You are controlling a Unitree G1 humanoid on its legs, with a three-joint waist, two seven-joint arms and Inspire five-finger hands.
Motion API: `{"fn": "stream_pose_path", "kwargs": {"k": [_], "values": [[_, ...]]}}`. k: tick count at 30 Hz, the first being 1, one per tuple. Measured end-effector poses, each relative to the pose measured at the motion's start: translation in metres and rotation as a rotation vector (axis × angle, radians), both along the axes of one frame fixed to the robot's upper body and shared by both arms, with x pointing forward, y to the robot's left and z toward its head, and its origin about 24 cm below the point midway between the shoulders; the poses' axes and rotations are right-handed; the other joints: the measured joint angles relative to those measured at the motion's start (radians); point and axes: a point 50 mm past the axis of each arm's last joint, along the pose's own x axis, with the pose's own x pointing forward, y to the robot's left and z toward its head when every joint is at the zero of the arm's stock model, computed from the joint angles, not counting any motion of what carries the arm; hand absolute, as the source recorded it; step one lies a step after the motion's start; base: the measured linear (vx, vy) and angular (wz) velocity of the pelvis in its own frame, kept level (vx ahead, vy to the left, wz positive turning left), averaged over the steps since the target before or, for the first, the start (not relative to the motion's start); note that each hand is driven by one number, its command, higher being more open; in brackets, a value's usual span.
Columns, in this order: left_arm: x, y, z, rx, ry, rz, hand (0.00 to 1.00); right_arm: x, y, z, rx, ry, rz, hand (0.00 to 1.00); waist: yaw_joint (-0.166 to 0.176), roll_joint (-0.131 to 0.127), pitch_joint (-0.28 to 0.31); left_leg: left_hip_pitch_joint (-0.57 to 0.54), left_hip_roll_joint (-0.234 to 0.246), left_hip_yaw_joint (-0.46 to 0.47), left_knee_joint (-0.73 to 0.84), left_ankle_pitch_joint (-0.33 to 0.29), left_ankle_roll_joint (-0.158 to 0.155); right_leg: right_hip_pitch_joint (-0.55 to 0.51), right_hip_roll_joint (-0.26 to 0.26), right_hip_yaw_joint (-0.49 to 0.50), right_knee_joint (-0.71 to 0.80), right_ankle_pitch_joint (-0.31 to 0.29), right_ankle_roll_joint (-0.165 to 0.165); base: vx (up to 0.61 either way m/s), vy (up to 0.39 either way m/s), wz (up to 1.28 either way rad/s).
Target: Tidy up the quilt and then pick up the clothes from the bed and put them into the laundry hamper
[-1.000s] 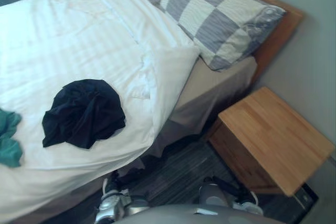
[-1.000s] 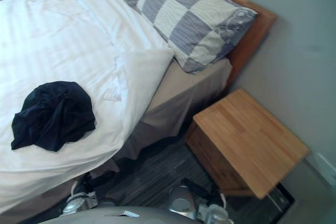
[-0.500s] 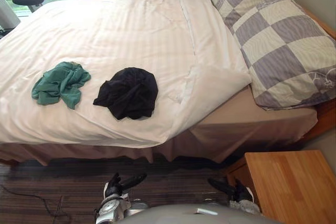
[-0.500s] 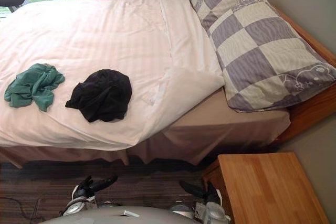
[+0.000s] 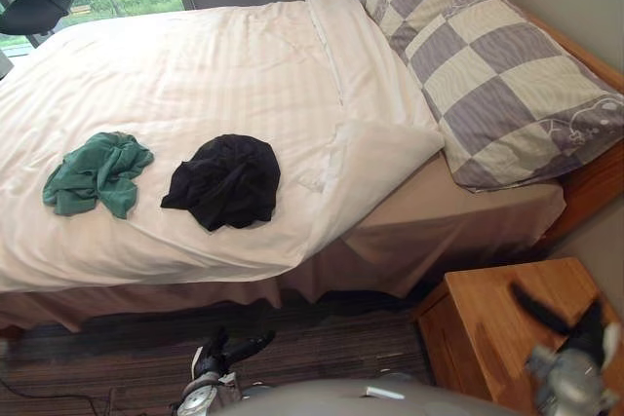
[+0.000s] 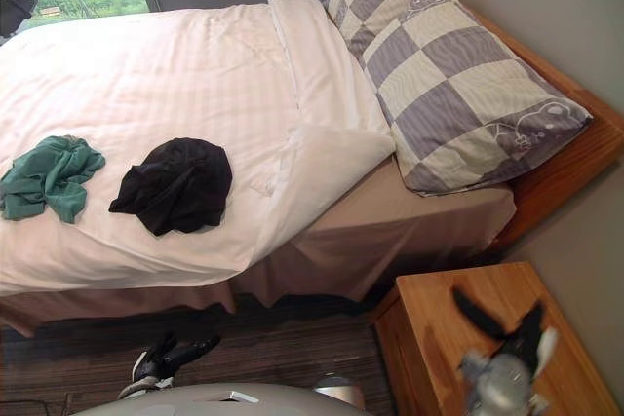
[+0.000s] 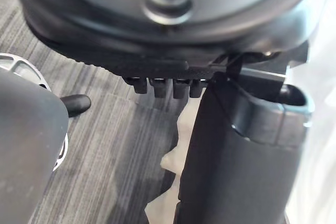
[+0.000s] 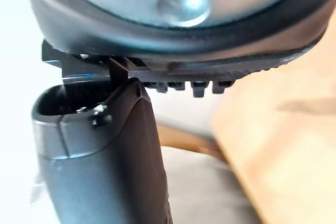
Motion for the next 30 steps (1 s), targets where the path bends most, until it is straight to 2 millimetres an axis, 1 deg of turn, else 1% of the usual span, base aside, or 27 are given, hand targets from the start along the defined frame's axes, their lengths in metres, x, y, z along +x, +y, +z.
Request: {"fn": "stream_pose_path", "kwargs": {"k": [1,2,3,4,5,6,7,9,10,11,12,13,14,15,16,18,19,20,22,23,25,26,27,30], "values": [[0.0,0.0,0.0,-0.004,0.0,-0.014,1.0,0.014,-0.003,0.017,-0.07,-0.04,0.027,1.0,-0.003,-0.003,-0.002,0.0,0.002,-0.001,0.0,0.003,0.0,-0.001,0.002,0.001,0.0,0.001,0.0,-0.07,-0.019,0.0],[-0.001,0.0,0.0,-0.006,0.001,-0.02,1.0,0.023,-0.005,0.027,-0.107,-0.068,0.045,1.0,-0.005,-0.005,-0.004,-0.001,0.003,-0.005,0.0,0.005,0.0,-0.002,0.004,0.003,0.0,0.001,-0.001,-0.07,-0.022,-0.01],[-0.002,-0.001,-0.001,-0.007,0.006,-0.038,1.0,0.043,-0.004,0.045,-0.169,-0.118,0.088,1.0,-0.009,-0.008,-0.014,-0.015,0.006,-0.013,0.0,0.015,0.0,-0.014,0.009,0.005,0.001,0.004,-0.004,-0.05,-0.02,0.01],[-0.002,0.003,0.0,0.001,0.006,-0.047,1.0,0.051,-0.002,0.05,-0.179,-0.137,0.104,1.0,-0.009,-0.009,-0.014,-0.018,0.006,-0.014,0.0,0.019,0.0,-0.019,0.011,0.003,0.001,0.004,-0.005,-0.05,-0.023,0.06],[-0.001,0.003,0.0,0.003,0.006,-0.065,1.0,0.065,0.003,0.058,-0.201,-0.16,0.139,1.0,-0.011,-0.01,-0.015,-0.027,0.007,-0.023,0.0,0.029,0.005,-0.026,0.012,-0.001,0.006,0.004,-0.005,-0.03,-0.018,0.1],[-0.001,0.003,0.0,0.004,0.006,-0.073,1.0,0.071,0.007,0.06,-0.216,-0.164,0.156,1.0,-0.012,-0.01,-0.016,-0.032,0.007,-0.027,0.0,0.031,0.005,-0.03,0.012,-0.004,0.006,0.004,-0.005,-0.03,-0.018,0.18],[0.0,0.003,0.001,0.005,0.006,-0.085,1.0,0.085,0.016,0.067,-0.221,-0.193,0.2,1.0,-0.012,-0.009,-0.016,-0.04,0.006,-0.04,0.0,0.038,0.01,-0.033,0.011,-0.014,0.008,0.004,-0.005,-0.02,-0.012,0.19],[0.001,0.004,0.001,0.01,0.007,-0.101,1.0,0.097,0.024,0.072,-0.237,-0.201,0.249,1.0,-0.011,-0.007,-0.017,-0.048,-0.001,-0.053,0.0,0.04,0.012,-0.033,0.011,-0.026,0.007,0.004,-0.005,-0.01,-0.006,0.22],[0.001,0.003,0.001,0.01,0.01,-0.101,1.0,0.113,0.034,0.081,-0.289,-0.198,0.32,1.0,-0.011,-0.005,-0.018,-0.056,0.001,-0.062,0.0,0.045,0.017,-0.037,0.012,-0.034,0.005,0.006,-0.002,-0.01,-0.007,0.19],[0.001,0.003,0.0,0.009,0.013,-0.104,1.0,0.124,0.042,0.089,-0.307,-0.218,0.366,1.0,-0.009,0.001,-0.021,-0.066,0.001,-0.065,0.0,0.047,0.02,-0.041,0.012,-0.035,0.002,0.011,-0.001,0.0,0.004,0.14],[0.001,0.003,0.0,0.011,0.015,-0.107,1.0,0.142,0.056,0.107,-0.337,-0.269,0.433,1.0,-0.007,0.005,-0.022,-0.079,0.001,-0.068,0.0,0.052,0.025,-0.052,0.013,-0.035,-0.002,0.02,-0.003,0.01,0.013,0.07],[0.001,0.003,0.0,0.012,0.015,-0.112,1.0,0.152,0.065,0.118,-0.36,-0.299,0.47,1.0,-0.006,0.006,-0.023,-0.087,0.001,-0.076,0.0,0.056,0.029,-0.053,0.014,-0.036,-0.011,0.027,-0.003,0.01,0.016,0.07],[0.002,0.003,0.0,0.014,0.013,-0.114,1.0,0.158,0.07,0.125,-0.378,-0.315,0.494,1.0,-0.002,0.006,-0.022,-0.091,0.001,-0.082,0.001,0.058,0.03,-0.053,0.015,-0.037,-0.017,0.031,-0.004,0.0,0.01,0.11],[0.003,0.003,0.001,0.018,0.011,-0.123,1.0,0.169,0.08,0.14,-0.428,-0.333,0.543,1.0,0.003,0.007,-0.023,-0.1,0.001,-0.09,0.001,0.061,0.033,-0.054,0.018,-0.038,-0.026,0.04,-0.009,0.0,0.009,0.11],[0.004,0.003,0.001,0.022,0.01,-0.131,1.0,0.175,0.084,0.147,-0.452,-0.344,0.563,1.0,0.005,0.008,-0.023,-0.105,0.002,-0.094,0.001,0.063,0.035,-0.054,0.021,-0.037,-0.033,0.046,-0.007,-0.02,0.009,0.11],[0.009,0.006,0.002,0.032,-0.002,-0.132,1.0,0.202,0.103,0.181,-0.521,-0.392,0.634,1.0,0.022,0.008,-0.015,-0.132,0.009,-0.099,0.001,0.075,0.04,-0.071,0.031,-0.034,-0.051,0.067,-0.015,-0.05,0.007,0.07],[0.011,0.007,0.003,0.035,-0.005,-0.129,1.0,0.206,0.107,0.19,-0.538,-0.405,0.647,1.0,0.025,0.005,-0.01,-0.141,0.01,-0.104,0.001,0.079,0.042,-0.077,0.033,-0.034,-0.053,0.071,-0.015,-0.07,0.013,0.11],[0.017,0.009,0.004,0.032,-0.02,-0.111,1.0,0.217,0.119,0.213,-0.588,-0.442,0.675,1.0,0.037,0.004,0.018,-0.158,0.014,-0.111,0.001,0.089,0.046,-0.092,0.037,-0.035,-0.052,0.078,-0.019,-0.09,0.02,0.12],[0.023,0.009,0.006,0.032,-0.036,-0.105,1.0,0.226,0.13,0.235,-0.668,-0.455,0.709,1.0,0.048,0.012,0.04,-0.192,0.016,-0.124,0.001,0.102,0.053,-0.12,0.047,-0.039,-0.048,0.085,-0.02,-0.11,0.022,0.22],[0.027,0.008,0.007,0.031,-0.045,-0.106,1.0,0.233,0.139,0.249,-0.696,-0.468,0.735,1.0,0.048,0.025,0.06,-0.224,0.018,-0.143,0.001,0.11,0.057,-0.145,0.049,-0.052,-0.039,0.088,-0.023,-0.09,0.019,0.3],[0.032,0.007,0.008,0.022,-0.058,-0.098,1.0,0.236,0.142,0.258,-0.716,-0.474,0.742,1.0,0.058,0.039,0.081,-0.245,0.019,-0.152,0.001,0.118,0.061,-0.168,0.049,-0.057,-0.025,0.088,-0.023,-0.09,0.025,0.2],[0.036,0.005,0.009,0.015,-0.071,-0.096,1.0,0.238,0.141,0.262,-0.736,-0.462,0.744,1.0,0.071,0.053,0.101,-0.268,0.02,-0.159,0.001,0.122,0.059,-0.194,0.049,-0.059,-0.01,0.087,-0.024,-0.12,0.036,0.2],[0.039,0.005,0.01,0.007,-0.081,-0.086,1.0,0.24,0.139,0.264,-0.735,-0.45,0.74,1.0,0.074,0.062,0.12,-0.292,0.02,-0.17,0.001,0.131,0.064,-0.215,0.048,-0.067,0.002,0.087,-0.024,-0.1,0.03,0.2],[0.041,0.009,0.012,0.004,-0.097,-0.054,1.0,0.246,0.136,0.263,-0.723,-0.413,0.735,1.0,0.075,0.068,0.168,-0.337,0.021,-0.177,0.001,0.144,0.069,-0.271,0.045,-0.069,0.031,0.087,-0.024,-0.07,0.028,0.09]]}}
